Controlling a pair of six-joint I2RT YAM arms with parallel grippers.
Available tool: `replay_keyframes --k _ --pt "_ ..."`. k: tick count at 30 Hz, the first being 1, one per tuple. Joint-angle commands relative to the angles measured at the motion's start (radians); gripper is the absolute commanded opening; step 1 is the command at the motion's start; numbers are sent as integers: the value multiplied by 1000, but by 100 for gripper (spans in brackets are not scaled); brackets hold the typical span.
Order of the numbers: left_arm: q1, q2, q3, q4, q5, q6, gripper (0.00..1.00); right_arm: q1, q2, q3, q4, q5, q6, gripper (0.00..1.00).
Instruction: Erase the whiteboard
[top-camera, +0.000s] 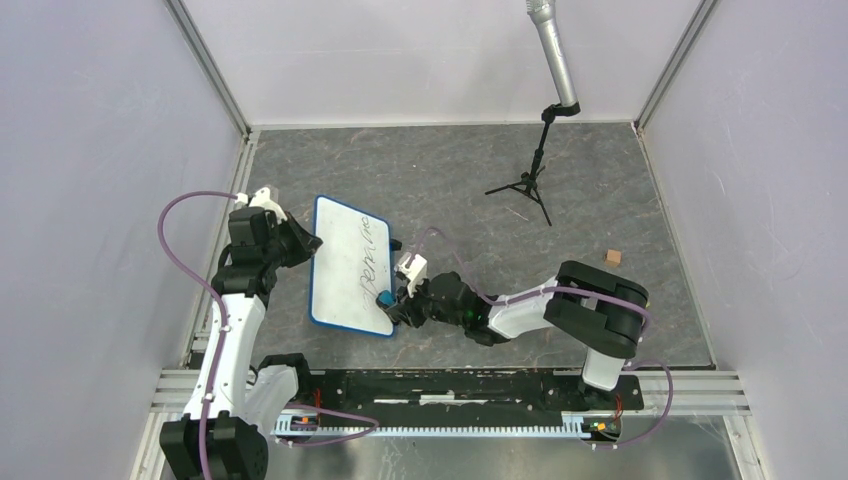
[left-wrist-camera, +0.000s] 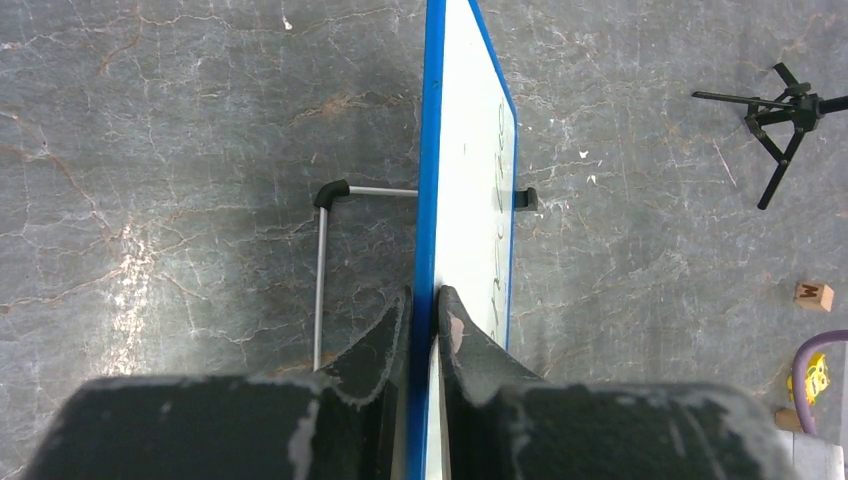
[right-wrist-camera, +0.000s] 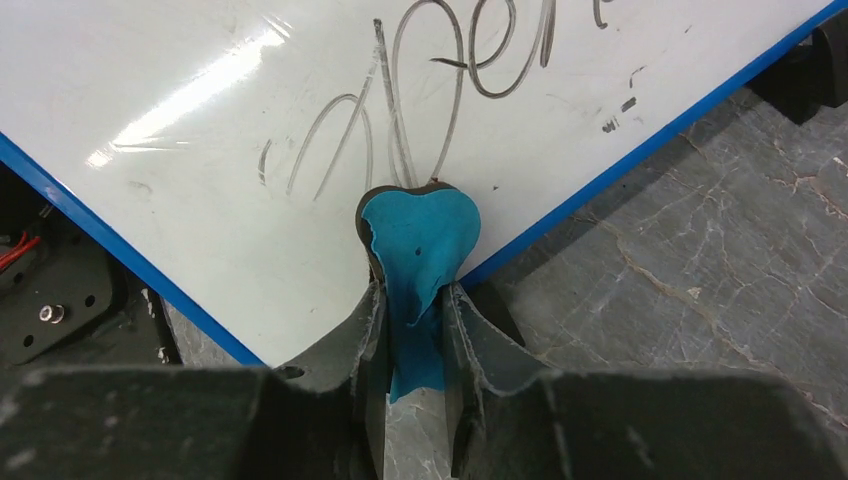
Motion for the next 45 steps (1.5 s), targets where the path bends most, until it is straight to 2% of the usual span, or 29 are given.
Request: replay_keyframes --k 1,7,14,17,23,25,33,37,41,45 --pt "-16 -7 -2 -18 5 -2 2 20 44 77 -71 -2 9 6" --pt "-16 -2 -1 -18 8 -2 2 110 -20 233 -167 18 -70 6" --pt "-19 -3 -3 -18 -3 -2 2 88 11 272 -28 50 -9 7" --pt "-21 5 -3 -17 -4 -1 2 59 59 213 38 55 42 6" --pt "-20 11 -2 -18 -2 0 2 -60 111 -17 193 34 233 6" --pt "-20 12 -1 -18 -1 1 2 -76 113 -33 206 26 252 6" --pt "-20 14 0 -18 8 0 2 8 70 179 70 -21 113 6" --pt "-20 11 0 -18 5 1 2 43 75 288 75 -37 91 6" --pt "-19 15 -1 -18 2 1 2 26 130 315 144 -54 134 6" --pt "-20 18 -1 -18 -2 3 2 -13 176 210 234 -45 186 6"
